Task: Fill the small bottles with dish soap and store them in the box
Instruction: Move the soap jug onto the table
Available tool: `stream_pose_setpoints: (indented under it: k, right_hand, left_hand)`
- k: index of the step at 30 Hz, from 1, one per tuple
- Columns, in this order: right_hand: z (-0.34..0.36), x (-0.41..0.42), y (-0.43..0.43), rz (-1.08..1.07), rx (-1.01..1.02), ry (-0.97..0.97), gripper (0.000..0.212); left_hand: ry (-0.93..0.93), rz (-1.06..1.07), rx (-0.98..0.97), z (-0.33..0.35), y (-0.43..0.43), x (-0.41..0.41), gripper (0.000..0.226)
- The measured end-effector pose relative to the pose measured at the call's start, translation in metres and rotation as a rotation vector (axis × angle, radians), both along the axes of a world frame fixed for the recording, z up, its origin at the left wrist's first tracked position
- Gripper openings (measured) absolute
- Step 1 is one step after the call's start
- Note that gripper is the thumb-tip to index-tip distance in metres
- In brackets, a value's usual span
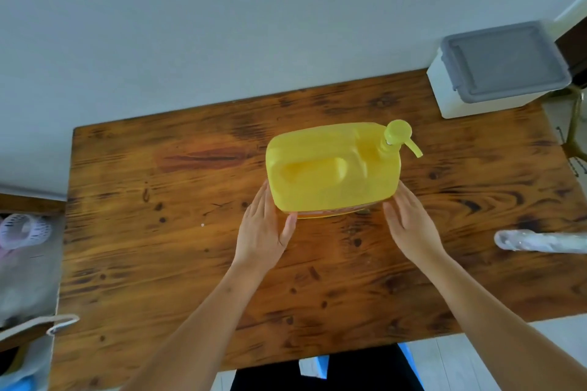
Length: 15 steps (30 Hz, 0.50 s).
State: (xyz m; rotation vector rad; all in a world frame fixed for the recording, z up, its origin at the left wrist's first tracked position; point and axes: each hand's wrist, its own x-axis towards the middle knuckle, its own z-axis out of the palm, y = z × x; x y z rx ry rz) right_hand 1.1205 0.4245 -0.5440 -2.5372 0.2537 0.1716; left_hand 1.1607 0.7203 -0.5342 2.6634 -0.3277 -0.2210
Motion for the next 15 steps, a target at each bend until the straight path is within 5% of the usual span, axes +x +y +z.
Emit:
stream_pose_setpoints:
  k: [4,10,15]
  right_hand:
    - [-0.037,0.018,-0.004,0.116,-0.155,-0.017,0.047]
    - [-0.088,0.007,-0.015,0.145,-0.402,-0.043,0.057]
    - [-0.102,0.005,-0.023,0.199,-0.409,-0.141,0.062]
  left_hand:
    - [0.039,-0.024,0.195,-0.046,0.001,-0.005,0.072]
    - [-0.066,0.03,0.242,-0.09,-0.011,-0.014,0.078]
    - [-0.188,0.021,0.308,-0.117,-0.008,-0.024,0.077]
